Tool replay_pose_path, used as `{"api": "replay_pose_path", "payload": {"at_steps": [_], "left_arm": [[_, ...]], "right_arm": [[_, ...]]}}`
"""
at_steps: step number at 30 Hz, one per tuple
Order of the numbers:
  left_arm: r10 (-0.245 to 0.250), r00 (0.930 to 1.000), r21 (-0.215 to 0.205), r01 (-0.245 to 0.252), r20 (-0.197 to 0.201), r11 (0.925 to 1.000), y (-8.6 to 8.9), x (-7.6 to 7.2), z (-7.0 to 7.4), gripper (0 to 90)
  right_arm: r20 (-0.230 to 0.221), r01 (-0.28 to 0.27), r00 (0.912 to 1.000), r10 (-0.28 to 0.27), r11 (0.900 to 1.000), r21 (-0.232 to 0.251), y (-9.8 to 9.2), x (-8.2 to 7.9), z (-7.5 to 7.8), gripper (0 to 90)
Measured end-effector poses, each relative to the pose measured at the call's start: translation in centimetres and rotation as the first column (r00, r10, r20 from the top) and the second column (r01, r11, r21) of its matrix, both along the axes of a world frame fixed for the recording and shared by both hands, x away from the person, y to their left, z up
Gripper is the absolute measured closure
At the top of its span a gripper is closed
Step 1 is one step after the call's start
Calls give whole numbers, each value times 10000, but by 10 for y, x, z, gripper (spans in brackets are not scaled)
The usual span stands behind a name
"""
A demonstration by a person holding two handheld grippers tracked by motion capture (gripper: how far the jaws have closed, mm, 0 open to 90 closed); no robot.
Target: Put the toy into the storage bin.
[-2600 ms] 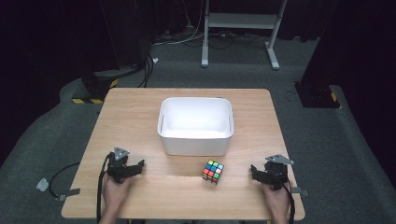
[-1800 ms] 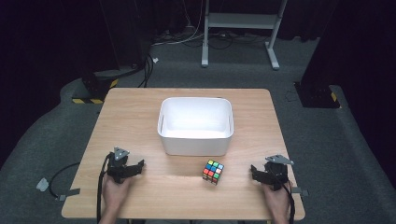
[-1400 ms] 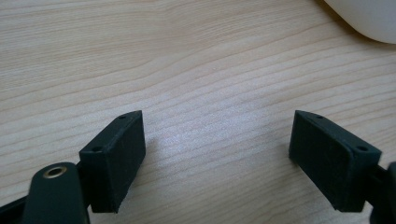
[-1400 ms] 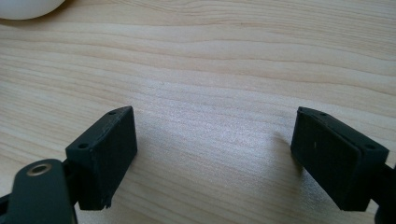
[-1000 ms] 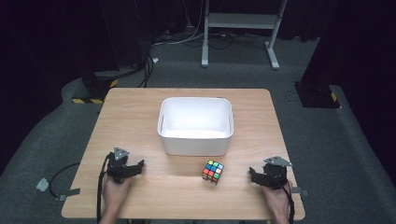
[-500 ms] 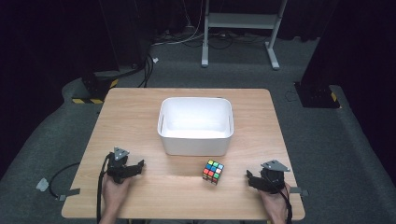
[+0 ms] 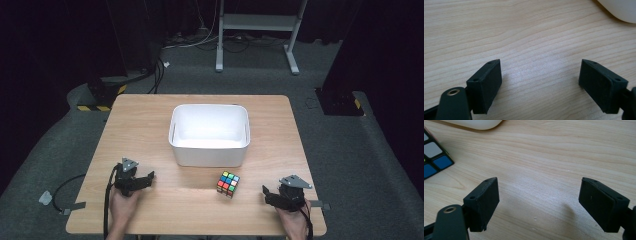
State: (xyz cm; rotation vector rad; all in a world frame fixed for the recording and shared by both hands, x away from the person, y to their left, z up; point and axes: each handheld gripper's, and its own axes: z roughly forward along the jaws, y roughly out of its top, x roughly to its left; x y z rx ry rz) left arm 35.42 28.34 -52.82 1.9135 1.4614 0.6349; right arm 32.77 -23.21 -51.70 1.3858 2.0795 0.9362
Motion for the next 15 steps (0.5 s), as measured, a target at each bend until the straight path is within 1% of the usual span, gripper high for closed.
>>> {"api": "replay_pose_path", "payload": {"at_steps": [1, 3, 6, 9, 13, 15], "left_arm": [[0, 10000, -1, 0, -1, 10000, 0, 0, 0, 185], [-2, 10000, 1, 2, -1, 10000, 0, 0, 0, 185], [-1, 10000, -1, 1, -1, 10000, 0, 0, 0, 185], [-4, 10000, 4, 4, -3, 10000, 0, 0, 0, 185], [-1, 10000, 0, 1, -1, 10000, 0, 0, 0, 185], [-1, 10000, 1, 1, 0, 10000, 0, 0, 0, 185]], "right_arm": [[18, -40, 10000, 40, 10000, 0, 0, -1, 1, 167], [8, -111, 9999, 111, 9998, 174, 0, -4, 1, 165], [20, -181, 9998, 181, 9996, 222, 0, -5, 1, 164], [7, -308, 9995, 308, 9986, 428, 1, -8, 0, 163], [-14, -353, 9994, 354, 9979, 542, 1, -10, -1, 163], [46, -448, 9990, 446, 9975, 554, 2, -11, -2, 163]]}}
